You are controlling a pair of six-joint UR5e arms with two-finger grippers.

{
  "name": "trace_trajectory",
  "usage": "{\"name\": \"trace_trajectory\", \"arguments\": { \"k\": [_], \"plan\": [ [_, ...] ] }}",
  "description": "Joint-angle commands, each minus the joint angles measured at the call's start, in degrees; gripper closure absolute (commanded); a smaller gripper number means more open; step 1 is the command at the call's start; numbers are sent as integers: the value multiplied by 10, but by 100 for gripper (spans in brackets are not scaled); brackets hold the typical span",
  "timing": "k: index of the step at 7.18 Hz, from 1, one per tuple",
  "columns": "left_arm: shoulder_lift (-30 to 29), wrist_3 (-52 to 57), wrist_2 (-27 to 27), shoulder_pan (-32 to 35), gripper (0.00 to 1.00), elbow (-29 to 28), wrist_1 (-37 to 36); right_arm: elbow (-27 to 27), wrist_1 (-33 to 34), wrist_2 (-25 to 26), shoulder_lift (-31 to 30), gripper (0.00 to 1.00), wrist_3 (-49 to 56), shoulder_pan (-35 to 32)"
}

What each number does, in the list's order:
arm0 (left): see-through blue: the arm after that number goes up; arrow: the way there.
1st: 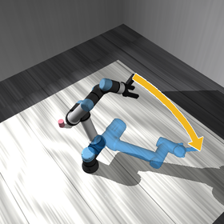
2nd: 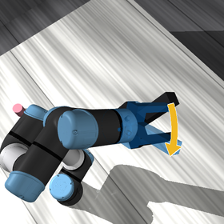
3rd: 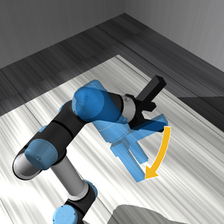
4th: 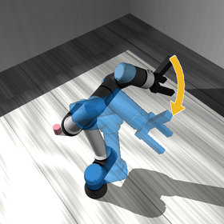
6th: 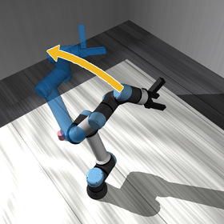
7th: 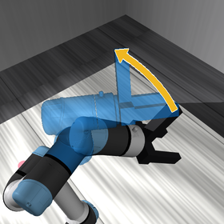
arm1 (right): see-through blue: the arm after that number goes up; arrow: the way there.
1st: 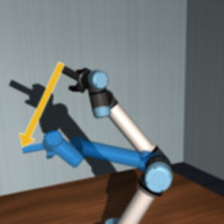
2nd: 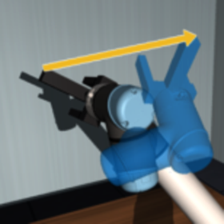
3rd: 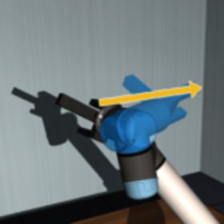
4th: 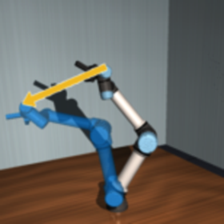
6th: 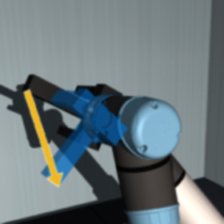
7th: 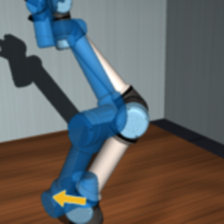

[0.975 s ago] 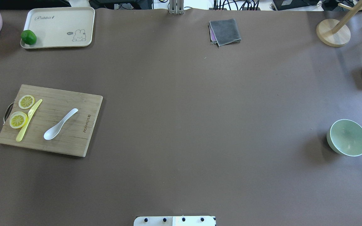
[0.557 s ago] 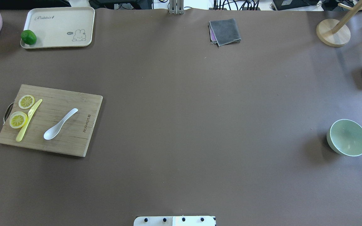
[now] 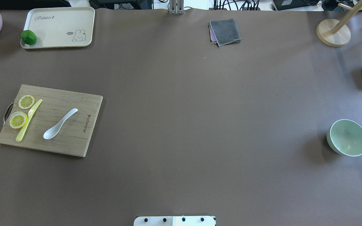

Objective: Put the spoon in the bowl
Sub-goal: 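Lower the right gripper to the pale green bowl and grasp its rim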

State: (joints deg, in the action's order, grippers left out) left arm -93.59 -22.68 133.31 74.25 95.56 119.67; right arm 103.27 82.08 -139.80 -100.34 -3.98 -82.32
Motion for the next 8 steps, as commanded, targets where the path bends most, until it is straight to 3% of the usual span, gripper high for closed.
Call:
{"name": "trace_trajectory", "arguments": {
  "k": [1, 4, 5, 8],
  "plan": [
    [-1, -8, -4, -5, 2, -1, 16, -98, -168, -45, -3, 0, -14, 29],
    [1, -10, -4, -4, 2, -4, 42, -111, -292, -28, -3, 0, -180, 102],
    [1, -10, -4, -4, 2, -4, 43, -118, -298, 0, -3, 0, -193, 126],
    [0, -10, 0, -4, 2, -5, 42, -136, -298, 8, -1, 0, -194, 157]
  ]
}}
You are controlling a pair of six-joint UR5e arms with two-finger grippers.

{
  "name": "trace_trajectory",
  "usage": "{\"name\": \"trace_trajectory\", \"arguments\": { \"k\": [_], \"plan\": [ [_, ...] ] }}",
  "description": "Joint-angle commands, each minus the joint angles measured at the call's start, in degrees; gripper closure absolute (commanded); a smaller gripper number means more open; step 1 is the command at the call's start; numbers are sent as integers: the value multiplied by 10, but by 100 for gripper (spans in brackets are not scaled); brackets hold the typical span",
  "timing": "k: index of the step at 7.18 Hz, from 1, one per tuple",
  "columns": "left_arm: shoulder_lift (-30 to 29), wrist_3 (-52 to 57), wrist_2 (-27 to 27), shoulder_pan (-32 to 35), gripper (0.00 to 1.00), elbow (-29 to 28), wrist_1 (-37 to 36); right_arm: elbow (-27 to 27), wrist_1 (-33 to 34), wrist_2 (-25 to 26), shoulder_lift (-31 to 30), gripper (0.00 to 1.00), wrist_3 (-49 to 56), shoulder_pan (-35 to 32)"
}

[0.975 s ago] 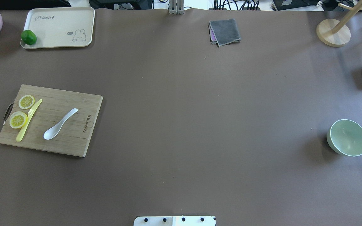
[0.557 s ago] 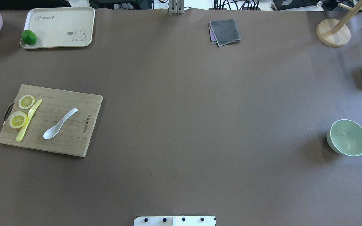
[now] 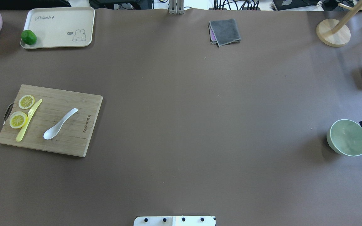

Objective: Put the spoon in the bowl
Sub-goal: 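Lower the right gripper to the pale green bowl and grasp its rim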

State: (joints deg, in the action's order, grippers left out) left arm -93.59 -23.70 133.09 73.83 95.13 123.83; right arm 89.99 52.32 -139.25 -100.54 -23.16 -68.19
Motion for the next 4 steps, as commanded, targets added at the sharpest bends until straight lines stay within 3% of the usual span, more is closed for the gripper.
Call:
{"name": "trace_trajectory", "arguments": {
  "k": [1, 3, 4],
  "plan": [
    [0, 1, 3, 0, 2, 0, 0, -3, 0, 2, 1, 0, -2, 25],
    [0, 0, 3, 0, 2, -1, 0, -5, 0, 3, 1, 5, -1, 46],
    [0, 1, 4, 0, 2, -1, 0, -4, 0, 2, 1, 51, -5, 51]
  ]
}}
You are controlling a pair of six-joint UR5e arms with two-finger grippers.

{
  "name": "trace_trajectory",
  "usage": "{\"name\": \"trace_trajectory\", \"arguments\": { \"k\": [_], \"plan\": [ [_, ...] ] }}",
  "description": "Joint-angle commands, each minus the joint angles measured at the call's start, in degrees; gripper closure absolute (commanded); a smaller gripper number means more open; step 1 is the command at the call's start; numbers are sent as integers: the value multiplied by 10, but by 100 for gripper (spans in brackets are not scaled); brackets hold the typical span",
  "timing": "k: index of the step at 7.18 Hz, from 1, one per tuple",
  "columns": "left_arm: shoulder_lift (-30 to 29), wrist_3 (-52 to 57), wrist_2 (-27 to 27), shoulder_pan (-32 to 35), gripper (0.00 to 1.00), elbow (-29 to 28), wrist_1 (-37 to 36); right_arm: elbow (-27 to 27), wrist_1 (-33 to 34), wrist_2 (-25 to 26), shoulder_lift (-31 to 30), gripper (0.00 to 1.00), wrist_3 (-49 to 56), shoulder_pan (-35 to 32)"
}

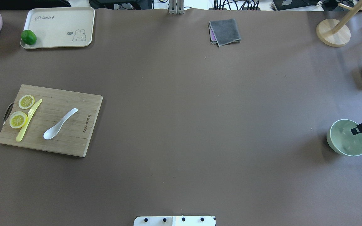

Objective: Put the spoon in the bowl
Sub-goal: 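Lower the right gripper to the pale green bowl and grasp its rim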

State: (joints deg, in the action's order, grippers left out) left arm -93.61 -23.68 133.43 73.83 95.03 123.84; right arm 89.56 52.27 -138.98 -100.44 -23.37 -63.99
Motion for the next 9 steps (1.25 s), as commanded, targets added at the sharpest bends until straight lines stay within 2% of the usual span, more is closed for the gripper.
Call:
{"name": "trace_trajectory", "arguments": {
  "k": [1, 5, 7, 8, 9],
  "plan": [
    [0, -1, 1, 0, 2, 0, -3, -1, 0, -1, 2, 100, -3, 11],
    [-6, -19, 2, 0, 2, 4, -8, -1, 2, -15, 1, 100, -28, 10],
    [-6, -22, 2, 0, 2, 5, -7, 47, 0, -78, 29, 100, -144, -8],
    [-6, -22, 2, 0, 2, 7, -7, 92, 3, -82, 68, 100, -233, -8],
    [-11, -22, 16, 0, 2, 3, -7, 110, 4, -69, 114, 100, -312, 5]
  ]
}}
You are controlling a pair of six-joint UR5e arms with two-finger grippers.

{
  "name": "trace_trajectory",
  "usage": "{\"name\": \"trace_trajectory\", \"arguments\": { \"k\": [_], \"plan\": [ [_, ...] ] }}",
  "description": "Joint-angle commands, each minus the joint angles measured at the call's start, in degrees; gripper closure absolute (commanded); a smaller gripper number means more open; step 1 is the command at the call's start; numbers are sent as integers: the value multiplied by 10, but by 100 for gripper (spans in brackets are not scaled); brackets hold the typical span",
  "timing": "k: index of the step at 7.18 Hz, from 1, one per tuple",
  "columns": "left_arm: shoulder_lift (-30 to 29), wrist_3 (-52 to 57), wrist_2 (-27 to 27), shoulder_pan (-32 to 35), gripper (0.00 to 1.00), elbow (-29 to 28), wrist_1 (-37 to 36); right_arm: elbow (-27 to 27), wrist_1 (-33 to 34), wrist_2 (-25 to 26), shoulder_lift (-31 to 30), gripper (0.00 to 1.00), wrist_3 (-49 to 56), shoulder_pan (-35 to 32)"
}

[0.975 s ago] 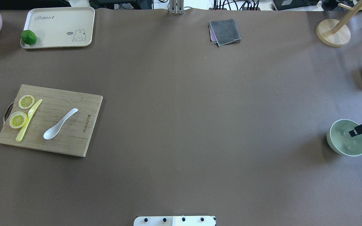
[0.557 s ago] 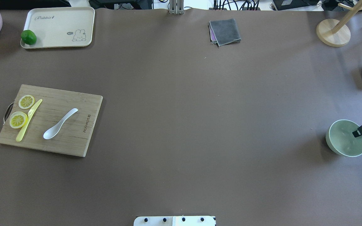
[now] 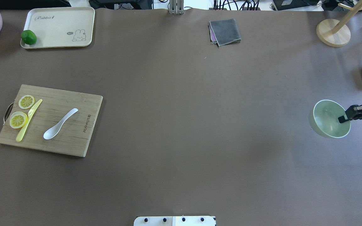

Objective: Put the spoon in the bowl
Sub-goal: 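Drag the green bowl to center with right gripper while left reaches toward board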

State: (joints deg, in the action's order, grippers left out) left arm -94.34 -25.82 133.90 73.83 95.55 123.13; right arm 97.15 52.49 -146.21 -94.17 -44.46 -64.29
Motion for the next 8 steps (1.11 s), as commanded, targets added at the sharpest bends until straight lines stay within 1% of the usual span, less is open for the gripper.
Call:
{"name": "trace_trajectory", "arguments": {
  "k": [1, 2, 3, 4, 5, 6, 7, 8],
  "plan": [
    [-25, -1, 21, -1, 2, -8, 0, 37, 5, 61, 97, 100, -163, 66],
    [-36, 0, 19, -19, 2, -12, 4, 34, 50, 153, 156, 100, -197, 129],
    [-62, -3, 11, -56, 2, -24, -12, 30, 152, 186, 241, 100, -198, 168],
    [-70, -4, -19, -74, 2, -32, -13, 30, 231, 216, 301, 100, -199, 198],
    [-67, 1, -27, -79, 2, -30, -5, 23, 247, 247, 338, 100, -235, 226],
    [-66, -1, -27, -85, 2, -32, 3, -6, 247, 268, 378, 100, -253, 246],
    [-69, -1, -27, -91, 2, -33, 2, -46, 241, 313, 412, 100, -281, 280],
    [-71, -1, -27, -100, 2, -32, 2, -67, 240, 339, 432, 100, -286, 301]
  ]
}}
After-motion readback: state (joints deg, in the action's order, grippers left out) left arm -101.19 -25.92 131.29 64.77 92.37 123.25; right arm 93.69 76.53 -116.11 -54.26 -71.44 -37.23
